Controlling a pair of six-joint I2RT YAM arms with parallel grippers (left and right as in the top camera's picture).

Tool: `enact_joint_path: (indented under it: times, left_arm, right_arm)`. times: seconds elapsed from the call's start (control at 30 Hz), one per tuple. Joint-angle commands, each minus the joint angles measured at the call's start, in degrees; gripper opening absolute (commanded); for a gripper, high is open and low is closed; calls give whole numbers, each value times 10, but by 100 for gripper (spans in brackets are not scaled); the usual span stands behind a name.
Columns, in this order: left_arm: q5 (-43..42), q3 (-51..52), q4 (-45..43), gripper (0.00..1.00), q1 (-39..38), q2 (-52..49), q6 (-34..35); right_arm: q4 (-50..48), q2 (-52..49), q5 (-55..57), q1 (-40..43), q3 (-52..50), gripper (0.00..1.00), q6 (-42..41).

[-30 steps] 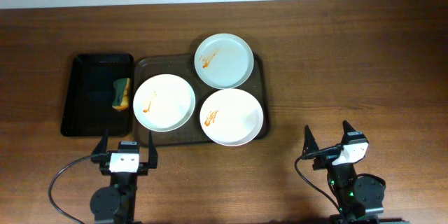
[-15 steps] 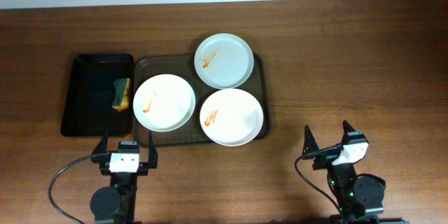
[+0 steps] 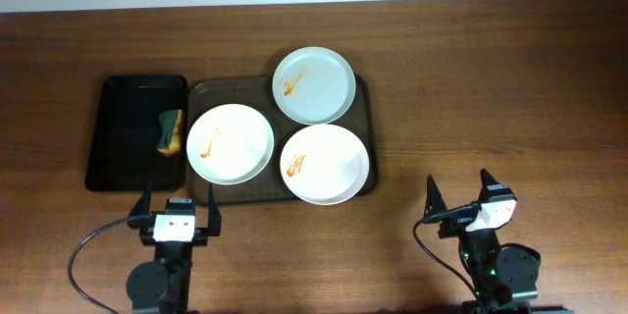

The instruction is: Clean dirty plates on tray and stack at the side

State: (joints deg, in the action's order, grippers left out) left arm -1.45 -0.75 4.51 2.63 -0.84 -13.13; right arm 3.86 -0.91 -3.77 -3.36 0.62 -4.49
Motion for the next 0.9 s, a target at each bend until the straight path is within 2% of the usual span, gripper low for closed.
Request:
enact_joint_path:
  times: [0.0,0.2,0.47,0.57,0.63,0.7,0.87]
  left_arm:
    - [4,2,2,99,-2,4,-7]
    - [4,2,2,99,-2,4,-7]
    - [25,2,3,99,-2,4,-6]
    - [-56,2,-29,99,-2,4,3]
    - [-74,1,-47,99,-2,4,23]
    - [-75,-10,-48,99,-2,3,30]
    - [-92,-79,-33,99,-2,-54,30]
  right_arm:
    - [2,7,-5,2,-3,98,0]
    - [2,7,-7,2,-3,98,-4]
    - [-43,7,-118,1,-3,98,-22]
    - [-67,7,-150,1,3,98,-22]
    - [-66,-1,-151,1,20,98,-22]
    - [-67,-17,-151,1,39,98,-21]
    - [-67,-138,-155,1,122,98,-17]
